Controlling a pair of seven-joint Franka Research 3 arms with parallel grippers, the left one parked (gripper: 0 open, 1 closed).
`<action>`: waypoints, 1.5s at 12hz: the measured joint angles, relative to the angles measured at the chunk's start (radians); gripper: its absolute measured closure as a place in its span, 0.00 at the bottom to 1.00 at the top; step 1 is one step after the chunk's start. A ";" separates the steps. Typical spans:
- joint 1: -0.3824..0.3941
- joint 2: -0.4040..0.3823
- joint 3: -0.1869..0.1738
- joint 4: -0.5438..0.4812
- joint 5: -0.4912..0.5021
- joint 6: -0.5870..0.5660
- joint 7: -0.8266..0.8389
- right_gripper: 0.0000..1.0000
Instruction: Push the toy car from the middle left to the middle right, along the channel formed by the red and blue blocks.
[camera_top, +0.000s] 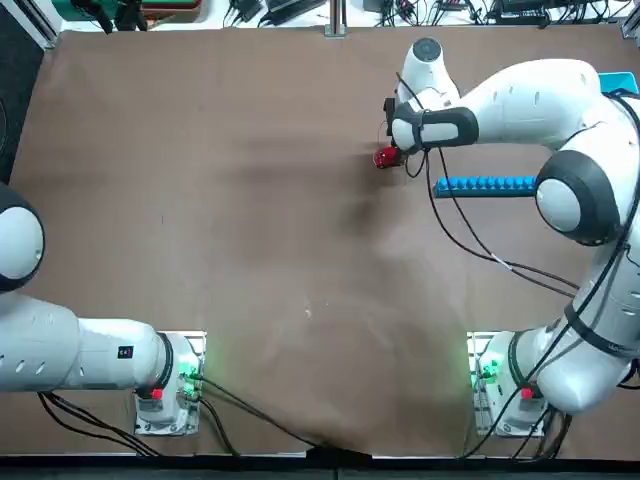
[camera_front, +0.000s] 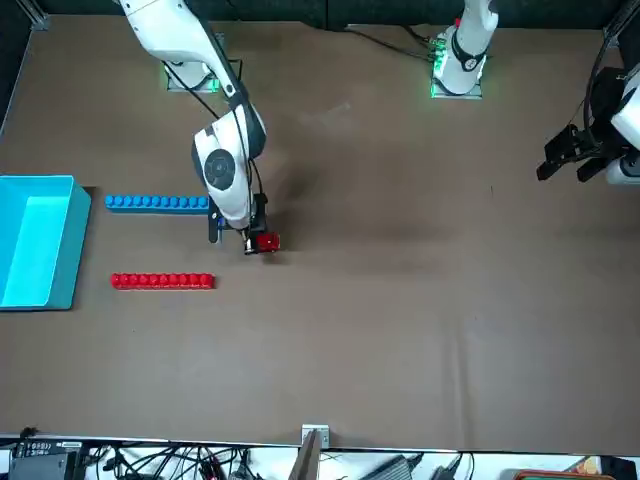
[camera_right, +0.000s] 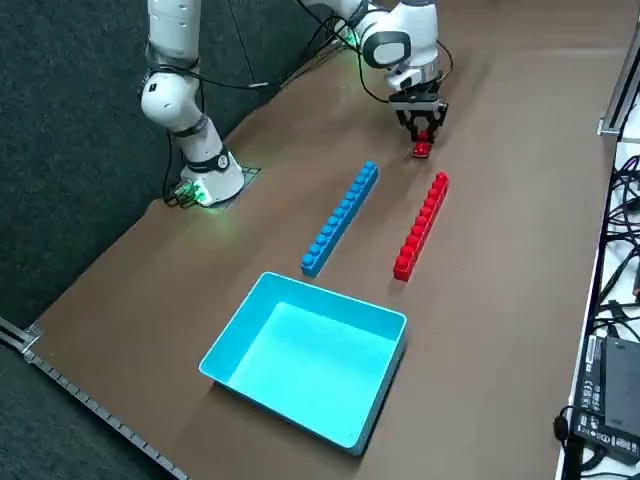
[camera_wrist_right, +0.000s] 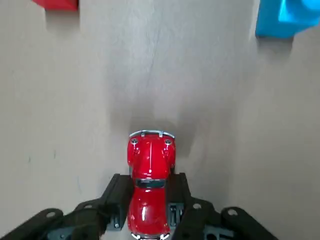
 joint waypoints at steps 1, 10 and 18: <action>0.008 0.005 0.000 0.008 0.000 -0.001 0.015 0.60; 0.057 0.044 0.000 0.071 0.000 -0.010 0.109 0.60; 0.123 0.107 0.001 0.171 0.021 -0.012 0.138 0.60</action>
